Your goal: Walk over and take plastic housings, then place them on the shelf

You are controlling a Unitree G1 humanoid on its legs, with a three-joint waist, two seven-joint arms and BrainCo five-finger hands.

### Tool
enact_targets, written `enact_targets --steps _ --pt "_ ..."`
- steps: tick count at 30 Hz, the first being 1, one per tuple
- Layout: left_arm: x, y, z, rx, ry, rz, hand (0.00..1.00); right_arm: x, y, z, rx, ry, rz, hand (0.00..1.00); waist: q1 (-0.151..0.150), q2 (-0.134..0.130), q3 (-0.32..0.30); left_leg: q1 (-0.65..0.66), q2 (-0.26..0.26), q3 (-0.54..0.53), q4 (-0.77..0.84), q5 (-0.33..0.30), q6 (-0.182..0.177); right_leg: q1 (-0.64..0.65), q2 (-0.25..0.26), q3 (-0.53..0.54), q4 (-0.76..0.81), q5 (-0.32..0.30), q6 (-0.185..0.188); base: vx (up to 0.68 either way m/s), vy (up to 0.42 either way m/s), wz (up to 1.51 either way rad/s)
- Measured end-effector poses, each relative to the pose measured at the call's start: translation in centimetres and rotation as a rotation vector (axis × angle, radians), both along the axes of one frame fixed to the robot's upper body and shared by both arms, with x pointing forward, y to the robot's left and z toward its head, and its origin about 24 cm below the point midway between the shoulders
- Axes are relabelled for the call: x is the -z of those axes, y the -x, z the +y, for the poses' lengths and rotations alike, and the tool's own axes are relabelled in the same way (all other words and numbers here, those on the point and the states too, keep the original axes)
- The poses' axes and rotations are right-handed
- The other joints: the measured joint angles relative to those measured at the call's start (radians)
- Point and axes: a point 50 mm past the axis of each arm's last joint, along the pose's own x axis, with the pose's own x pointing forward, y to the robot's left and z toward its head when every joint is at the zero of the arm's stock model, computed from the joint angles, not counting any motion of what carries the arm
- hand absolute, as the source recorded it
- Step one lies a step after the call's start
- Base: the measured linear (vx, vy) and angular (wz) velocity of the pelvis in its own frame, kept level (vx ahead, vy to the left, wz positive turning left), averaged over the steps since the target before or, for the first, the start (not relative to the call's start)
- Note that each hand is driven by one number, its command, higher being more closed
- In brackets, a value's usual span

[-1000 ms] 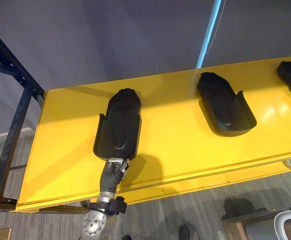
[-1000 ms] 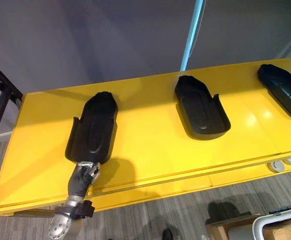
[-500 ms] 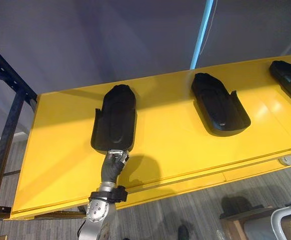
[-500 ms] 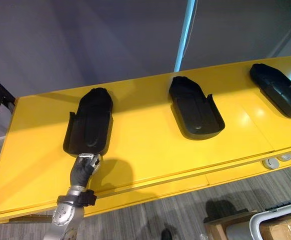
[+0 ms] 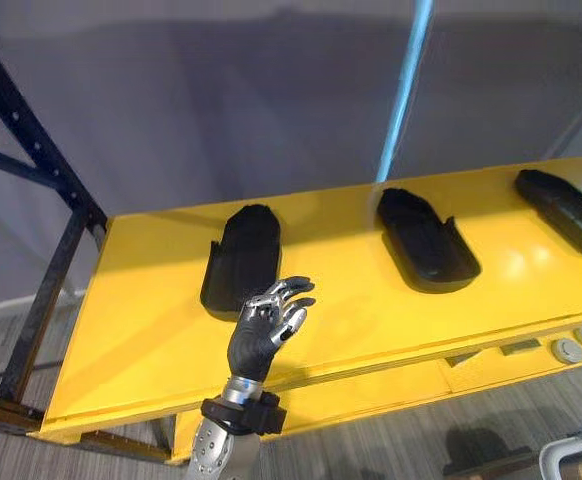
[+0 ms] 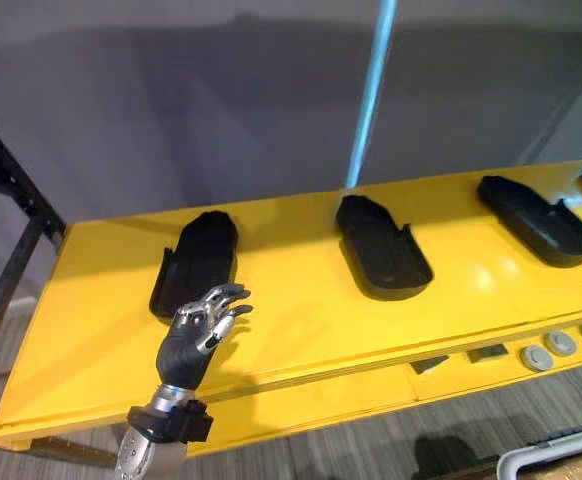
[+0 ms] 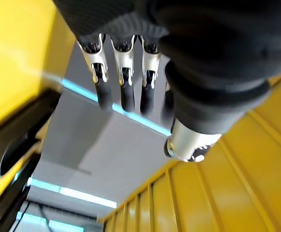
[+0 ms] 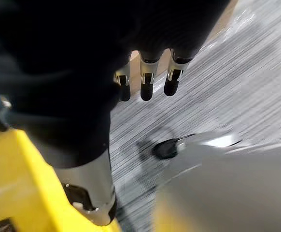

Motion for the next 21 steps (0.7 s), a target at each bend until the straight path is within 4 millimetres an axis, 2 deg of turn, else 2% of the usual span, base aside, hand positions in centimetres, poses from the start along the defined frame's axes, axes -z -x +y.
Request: enact_targets --steps 1,3,5,6,8,9,10,11,12,13,14,15,16,17,18,20,21 --pt "0.3 0.1 -1.0 0.016 0.009 0.022 0.0 -0.3 -0.9 0.2 -0.014 0.0 -0.034 0.0 0.018 0.014 -0.012 -0.017 -0.001 -0.144 0.113 -0.071 -0.033 -0.024 0.039 0.076 0.03 -0.005 -0.001 -0.07 0.078 -1.92" --pt "0.6 0.1 -2.5 0.05 -0.006 0.028 0.0 -0.6 -1.3 0.5 0.004 -0.011 -0.07 0.0 0.019 0.038 -0.039 -0.022 -0.021 -0.309 0.24 -0.157 -0.083 -0.07 0.095 0.156 0.102 -0.024 0.009 -0.1 0.246 -1.64" --pt "0.4 -0.1 -3.9 0.094 -0.029 0.013 0.0 -0.8 -0.7 0.9 0.048 -0.029 -0.099 0.0 0.002 0.029 -0.052 -0.011 -0.062 -0.364 0.287 -0.209 -0.069 -0.121 0.111 0.216 0.191 -0.054 0.03 -0.12 0.305 -1.03" --pt "0.3 -0.6 -4.5 0.104 -0.04 0.005 0.0 -0.8 0.2 1.0 0.081 -0.037 -0.103 0.0 -0.014 0.012 -0.045 0.006 -0.084 -0.362 0.288 -0.243 -0.029 -0.141 0.11 0.251 0.225 -0.059 0.043 -0.16 0.308 -0.83" --pt "0.3 -1.4 -4.8 0.092 -0.067 -0.004 0.0 -0.7 1.5 1.2 0.16 -0.057 -0.11 0.0 -0.018 -0.005 -0.047 0.036 -0.115 -0.319 0.263 -0.293 0.029 -0.166 0.108 0.328 0.219 -0.04 0.064 -0.21 0.337 -1.11" --pt "0.3 -1.8 -4.4 0.065 -0.082 -0.007 0.0 -0.6 1.9 1.4 0.185 -0.066 -0.106 0.0 -0.023 -0.021 -0.049 0.049 -0.141 -0.279 0.242 -0.324 0.076 -0.184 0.101 0.38 0.181 -0.005 0.029 -0.21 0.298 -1.27" --pt "0.3 -2.1 -4.2 0.045 -0.094 -0.007 0.0 -0.6 2.0 1.5 0.193 -0.071 -0.105 0.0 -0.022 -0.037 -0.043 0.05 -0.158 -0.242 0.243 -0.322 0.086 -0.182 0.087 0.399 0.139 0.03 -0.021 -0.31 0.402 -1.96" --pt "0.4 -2.4 -3.5 0.001 -0.118 0.001 0.0 -0.5 2.4 1.6 0.225 -0.077 -0.1 0.0 -0.007 -0.06 -0.04 0.066 -0.169 -0.14 0.194 -0.283 0.123 -0.17 0.044 0.359 0.023 0.105 -0.231 -0.35 0.366 -2.18" --pt "0.4 -2.7 -2.8 -0.044 -0.119 0.002 0.0 -0.4 2.3 1.9 0.241 -0.088 -0.104 0.0 0.017 -0.066 -0.026 0.093 -0.154 -0.041 0.155 -0.258 0.134 -0.223 0.021 0.201 0.086 0.074 -0.202 -0.41 0.385 -2.76" --pt "0.5 -3.1 -2.0 -0.094 -0.125 0.01 0.0 -0.5 2.2 1.7 0.25 -0.078 -0.106 0.0 0.023 -0.063 -0.031 0.109 -0.125 0.045 0.133 -0.242 0.135 -0.265 0.025 0.026 0.243 0.039 -0.157 -0.35 0.286 -2.43" --pt "0.5 -3.3 -1.7 -0.118 -0.133 0.011 0.0 -0.4 2.6 1.7 0.247 -0.068 -0.091 0.0 0.021 -0.067 -0.039 0.123 -0.104 0.1 0.103 -0.221 0.132 -0.251 0.035 -0.052 0.367 0.013 -0.135 -0.23 0.194 -1.83" --pt "0.5 -3.3 -1.7 -0.122 -0.138 0.011 0.0 -0.3 2.9 1.7 0.247 -0.065 -0.084 0.0 0.02 -0.067 -0.04 0.13 -0.095 0.124 0.086 -0.208 0.128 -0.23 0.037 -0.075 0.413 -0.02 -0.116 -0.17 0.107 -1.38" --pt "0.6 -3.3 -1.7 -0.125 -0.143 0.015 0.0 -0.2 3.1 1.6 0.244 -0.054 -0.072 0.0 0.024 -0.068 -0.043 0.137 -0.08 0.174 0.063 -0.188 0.126 -0.194 0.035 -0.099 0.477 -0.114 -0.105 -0.1 0.03 -1.01" --pt "0.7 -3.3 -1.6 -0.128 -0.145 0.02 0.0 -0.2 3.1 1.7 0.24 -0.051 -0.068 0.0 0.025 -0.069 -0.043 0.139 -0.075 0.198 0.053 -0.18 0.124 -0.179 0.029 -0.102 0.507 -0.152 -0.096 -0.11 -0.012 -1.21" --pt "1.1 -3.6 -1.4 -0.141 -0.151 0.044 0.0 -0.1 3.2 1.8 0.239 -0.054 -0.063 0.0 0.025 -0.076 -0.051 0.143 -0.069 0.244 0.039 -0.171 0.116 -0.138 0.001 -0.126 0.538 -0.201 -0.074 -0.08 -0.063 -1.18" --pt "2.3 -3.9 -0.4 -0.187 -0.16 0.107 0.0 0.0 3.5 2.2 0.239 -0.064 -0.049 0.0 0.024 -0.076 -0.069 0.143 -0.055 0.306 0.035 -0.165 0.107 -0.084 -0.048 -0.181 0.531 -0.256 -0.064 -0.03 -0.137 -1.08" --pt "3.5 -4.0 0.4 -0.22 -0.168 0.165 0.0 0.4 4.0 2.3 0.246 -0.073 -0.022 0.0 0.019 -0.079 -0.09 0.143 -0.051 0.336 0.024 -0.159 0.091 -0.061 -0.068 -0.22 0.475 -0.278 -0.045 0.03 -0.203 -0.79"
